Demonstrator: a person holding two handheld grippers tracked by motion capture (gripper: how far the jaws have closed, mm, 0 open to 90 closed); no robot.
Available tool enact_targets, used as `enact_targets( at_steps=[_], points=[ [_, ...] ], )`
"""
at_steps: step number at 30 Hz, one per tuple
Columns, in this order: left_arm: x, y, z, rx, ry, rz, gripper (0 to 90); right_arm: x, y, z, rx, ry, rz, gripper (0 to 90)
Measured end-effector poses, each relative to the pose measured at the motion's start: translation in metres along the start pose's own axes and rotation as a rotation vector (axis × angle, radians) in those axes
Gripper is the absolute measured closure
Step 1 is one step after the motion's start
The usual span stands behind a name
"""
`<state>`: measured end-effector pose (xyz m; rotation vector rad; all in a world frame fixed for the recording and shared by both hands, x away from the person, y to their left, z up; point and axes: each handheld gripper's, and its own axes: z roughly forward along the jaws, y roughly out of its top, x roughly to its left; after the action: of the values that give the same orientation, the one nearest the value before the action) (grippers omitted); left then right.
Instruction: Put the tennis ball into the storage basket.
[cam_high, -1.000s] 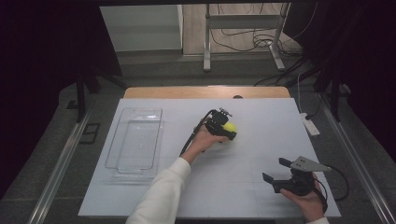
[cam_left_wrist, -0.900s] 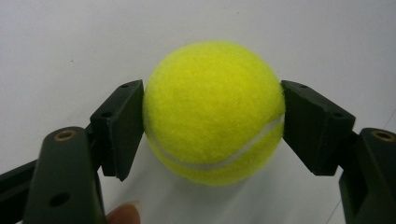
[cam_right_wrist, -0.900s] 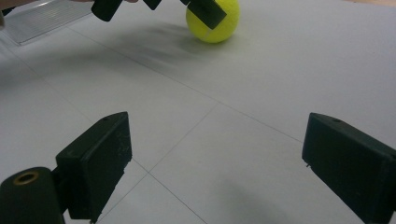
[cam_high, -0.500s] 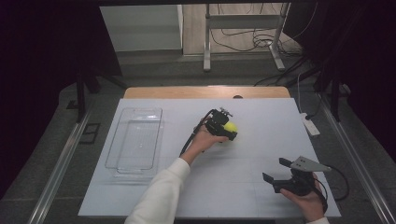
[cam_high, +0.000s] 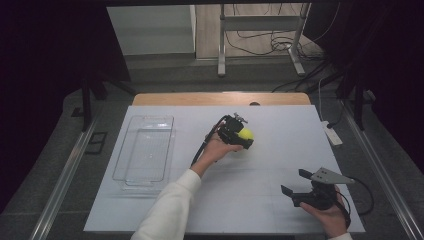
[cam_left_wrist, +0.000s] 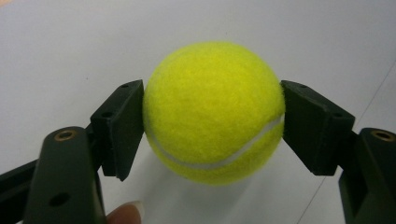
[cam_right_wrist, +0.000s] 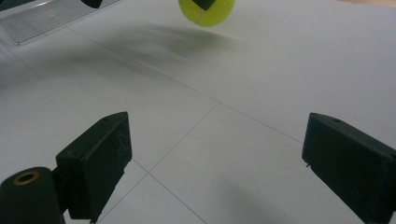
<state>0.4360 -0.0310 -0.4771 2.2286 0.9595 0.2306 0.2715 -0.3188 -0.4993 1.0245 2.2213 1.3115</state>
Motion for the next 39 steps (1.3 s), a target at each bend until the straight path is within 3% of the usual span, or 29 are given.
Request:
enact_targets(
  at_steps=[23,39],
  points=[
    [-0.004,-0.005,-0.023,-0.056,-0.007,0.018,27.4,0.001,0.000,0.000,0.005,-0.005,-0.001,8.5],
    [-0.005,-0.016,-0.050,-0.113,0.007,0.029,27.4,0.001,0.000,0.000,0.005,-0.007,-0.001,8.6]
  ],
)
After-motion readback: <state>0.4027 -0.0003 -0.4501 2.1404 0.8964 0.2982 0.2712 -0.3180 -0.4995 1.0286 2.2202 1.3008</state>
